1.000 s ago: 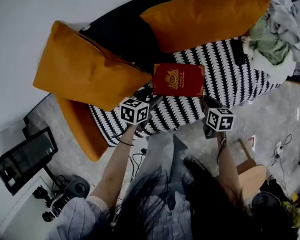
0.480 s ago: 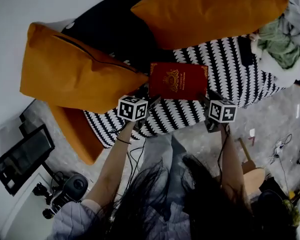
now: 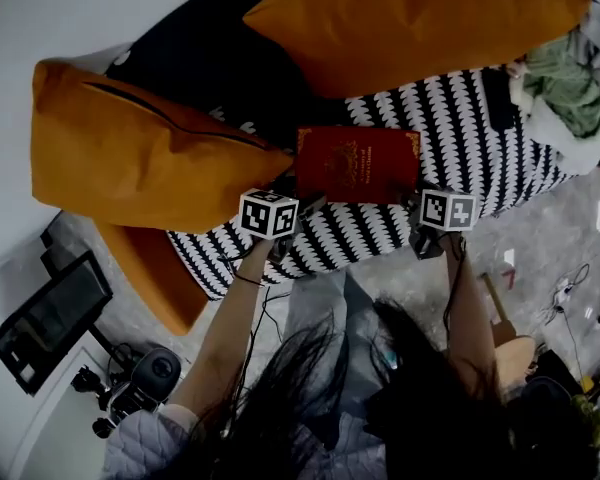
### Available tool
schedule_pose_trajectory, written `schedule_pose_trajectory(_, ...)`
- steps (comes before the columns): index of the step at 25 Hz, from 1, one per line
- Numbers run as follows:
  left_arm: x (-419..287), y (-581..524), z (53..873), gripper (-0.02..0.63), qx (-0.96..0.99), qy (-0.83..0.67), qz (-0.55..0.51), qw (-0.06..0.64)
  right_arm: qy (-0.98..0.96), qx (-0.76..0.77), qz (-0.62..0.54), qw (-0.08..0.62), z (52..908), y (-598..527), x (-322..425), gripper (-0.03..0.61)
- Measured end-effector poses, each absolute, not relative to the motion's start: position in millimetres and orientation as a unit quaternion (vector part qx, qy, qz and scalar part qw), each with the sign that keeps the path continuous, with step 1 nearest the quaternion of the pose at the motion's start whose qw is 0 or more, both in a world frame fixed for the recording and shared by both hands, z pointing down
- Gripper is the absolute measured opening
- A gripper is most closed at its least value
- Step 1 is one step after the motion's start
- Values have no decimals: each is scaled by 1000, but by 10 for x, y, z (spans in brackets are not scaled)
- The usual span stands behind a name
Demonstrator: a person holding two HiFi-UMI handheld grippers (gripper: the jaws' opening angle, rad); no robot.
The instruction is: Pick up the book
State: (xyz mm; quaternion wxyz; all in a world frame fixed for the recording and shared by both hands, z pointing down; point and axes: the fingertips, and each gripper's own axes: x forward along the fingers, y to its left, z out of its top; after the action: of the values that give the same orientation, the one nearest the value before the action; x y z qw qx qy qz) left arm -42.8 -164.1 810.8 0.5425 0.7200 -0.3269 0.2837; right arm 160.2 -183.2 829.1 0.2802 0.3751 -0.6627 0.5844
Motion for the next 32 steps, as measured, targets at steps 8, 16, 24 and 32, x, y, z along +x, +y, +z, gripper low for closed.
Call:
schedule_pose_trajectory(8, -431, -1753, 8210, 342, 712, -311, 258, 575, -648, 374, 616, 246, 8376, -1990, 1585, 301)
schedule_pose_trajectory(16, -442, -1748, 8318, 348, 714, -299, 267, 574, -654, 356, 620, 248, 8406, -2012, 1552, 304)
schedule_pose_trajectory(24, -438, -1761, 8268, 348, 721, -313, 270, 556, -657, 390, 593, 255, 8326, -1994, 1600, 302)
schedule_pose_trajectory(32, -364, -1745, 8029, 324, 742, -317, 272, 524, -672, 413, 566, 238, 8012, -1920, 1666, 301)
